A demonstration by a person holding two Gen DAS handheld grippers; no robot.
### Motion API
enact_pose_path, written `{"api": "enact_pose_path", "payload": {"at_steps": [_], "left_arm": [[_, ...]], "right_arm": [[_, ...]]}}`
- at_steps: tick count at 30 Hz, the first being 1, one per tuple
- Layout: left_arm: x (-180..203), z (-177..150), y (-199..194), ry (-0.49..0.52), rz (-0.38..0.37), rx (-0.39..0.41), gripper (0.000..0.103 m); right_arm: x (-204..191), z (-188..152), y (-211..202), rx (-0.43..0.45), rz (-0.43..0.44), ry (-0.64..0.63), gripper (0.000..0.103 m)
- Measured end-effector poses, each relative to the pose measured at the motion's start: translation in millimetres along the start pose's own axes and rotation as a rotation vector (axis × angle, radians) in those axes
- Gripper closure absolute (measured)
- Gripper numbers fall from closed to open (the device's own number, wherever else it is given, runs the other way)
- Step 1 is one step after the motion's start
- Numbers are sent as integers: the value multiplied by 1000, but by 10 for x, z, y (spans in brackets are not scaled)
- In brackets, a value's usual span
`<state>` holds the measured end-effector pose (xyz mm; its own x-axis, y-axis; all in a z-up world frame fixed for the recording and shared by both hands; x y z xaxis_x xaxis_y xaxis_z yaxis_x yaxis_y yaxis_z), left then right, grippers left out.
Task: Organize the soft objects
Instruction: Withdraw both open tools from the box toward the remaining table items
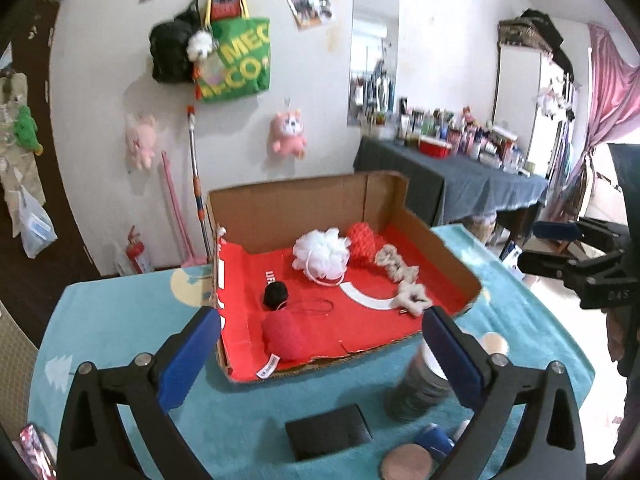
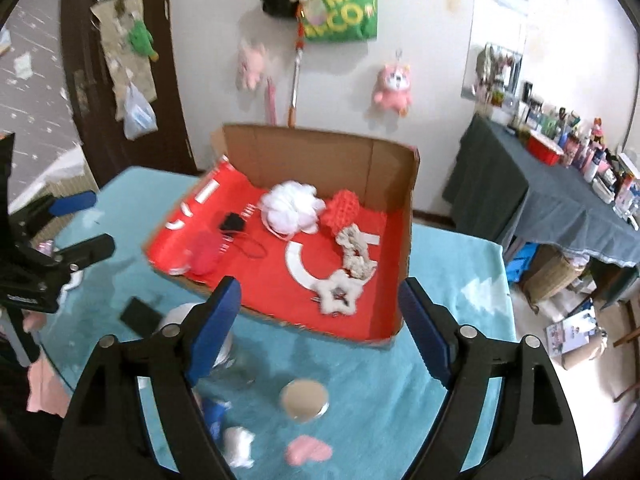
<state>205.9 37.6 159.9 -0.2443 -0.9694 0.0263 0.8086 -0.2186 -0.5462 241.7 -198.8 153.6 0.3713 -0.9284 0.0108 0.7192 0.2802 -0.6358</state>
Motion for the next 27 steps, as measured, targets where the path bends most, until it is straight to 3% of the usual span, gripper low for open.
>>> {"api": "enact_pose_path", "payload": {"at_steps": [8,12,19,27], "left_arm": [[241,-371,-554,-59,-12,103,0],[350,-625,-672,-81,23,144,0],[441,-1008,-680,-90,94,195,0],[506,-1428,-407,-84,108,132,0]], "right_arm": [[-320,-437,-674,174,-59,-12,13],[-407,-709,-817,227,-94,17,8],[-451,-1134,-802,272,-150,71,8],[-504,-1579,-505,245,-200,94,8]]}}
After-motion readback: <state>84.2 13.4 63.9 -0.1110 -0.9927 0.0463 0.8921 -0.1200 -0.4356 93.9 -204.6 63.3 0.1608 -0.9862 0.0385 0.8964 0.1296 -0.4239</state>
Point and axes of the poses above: each gripper's, at about its wrist camera, not at the fingertips, and y roughly the way its jaws point, x to its right, z to its top, the point moved 6 cm from there along y, roughly the way its jaws point
